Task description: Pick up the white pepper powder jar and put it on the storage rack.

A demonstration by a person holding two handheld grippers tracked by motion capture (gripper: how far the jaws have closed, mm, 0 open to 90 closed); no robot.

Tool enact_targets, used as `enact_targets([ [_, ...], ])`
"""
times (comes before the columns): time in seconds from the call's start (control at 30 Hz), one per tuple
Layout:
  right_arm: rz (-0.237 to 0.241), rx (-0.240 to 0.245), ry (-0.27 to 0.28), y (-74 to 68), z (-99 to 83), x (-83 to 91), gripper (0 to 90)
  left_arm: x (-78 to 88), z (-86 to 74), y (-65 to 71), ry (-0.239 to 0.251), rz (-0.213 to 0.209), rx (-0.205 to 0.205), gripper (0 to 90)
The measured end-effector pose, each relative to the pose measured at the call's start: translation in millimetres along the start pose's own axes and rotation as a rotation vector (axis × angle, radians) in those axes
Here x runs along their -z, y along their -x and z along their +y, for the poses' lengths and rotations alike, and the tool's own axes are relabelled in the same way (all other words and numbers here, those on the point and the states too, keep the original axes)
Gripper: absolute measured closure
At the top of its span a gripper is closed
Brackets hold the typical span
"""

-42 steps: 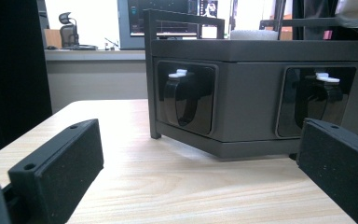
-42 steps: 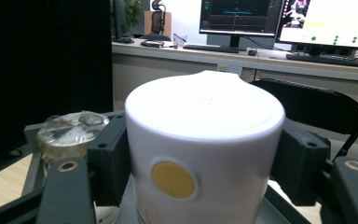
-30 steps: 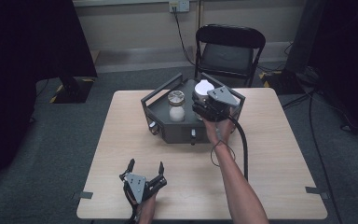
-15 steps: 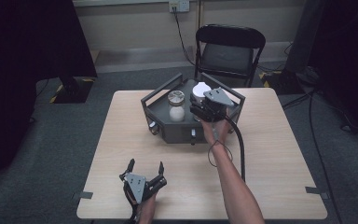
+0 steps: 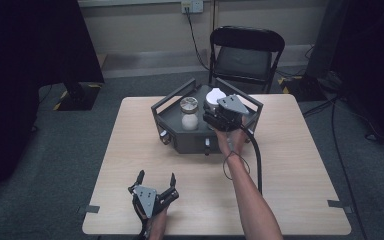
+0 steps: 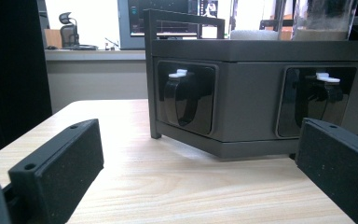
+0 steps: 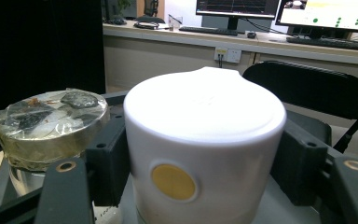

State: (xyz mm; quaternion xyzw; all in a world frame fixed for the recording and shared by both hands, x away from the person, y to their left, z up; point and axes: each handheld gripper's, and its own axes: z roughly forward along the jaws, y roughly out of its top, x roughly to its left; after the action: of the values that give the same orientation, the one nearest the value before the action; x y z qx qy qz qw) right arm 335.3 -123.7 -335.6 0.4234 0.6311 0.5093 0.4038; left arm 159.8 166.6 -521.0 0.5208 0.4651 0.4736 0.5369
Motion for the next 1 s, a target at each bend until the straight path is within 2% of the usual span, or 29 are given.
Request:
enact_targets([
  [0.37, 0.001, -0.013, -0.003, 2.7, 0.8, -0.1, 29.6, 0.0, 0.0, 0.0, 0.0, 0.0, 0.0, 0.4],
  [0.5, -0.029, 0.012, 0.035, -2.6, -6.2, 0.9, 16.6, 0.0, 0.0, 0.0, 0.0, 0.0, 0.0, 0.5],
  [0.57, -0.027, -0.005, 0.049, -0.6, -8.9, -0.8, 6.5, 0.0, 0.0, 0.0, 0.0, 0.0, 0.0, 0.5],
  [0.67, -0.028, -0.026, 0.063, 1.8, -11.4, -1.5, 0.1, 0.0, 0.0, 0.0, 0.0, 0.0, 0.0, 0.4],
  [0.8, -0.014, -0.041, 0.095, 4.8, -14.1, 0.4, 0.0, 0.0, 0.0, 0.0, 0.0, 0.0, 0.0, 0.5],
  [1.0, -0.009, -0.037, 0.098, 4.8, -13.0, 5.2, 0.0, 0.0, 0.0, 0.0, 0.0, 0.0, 0.0, 0.5],
])
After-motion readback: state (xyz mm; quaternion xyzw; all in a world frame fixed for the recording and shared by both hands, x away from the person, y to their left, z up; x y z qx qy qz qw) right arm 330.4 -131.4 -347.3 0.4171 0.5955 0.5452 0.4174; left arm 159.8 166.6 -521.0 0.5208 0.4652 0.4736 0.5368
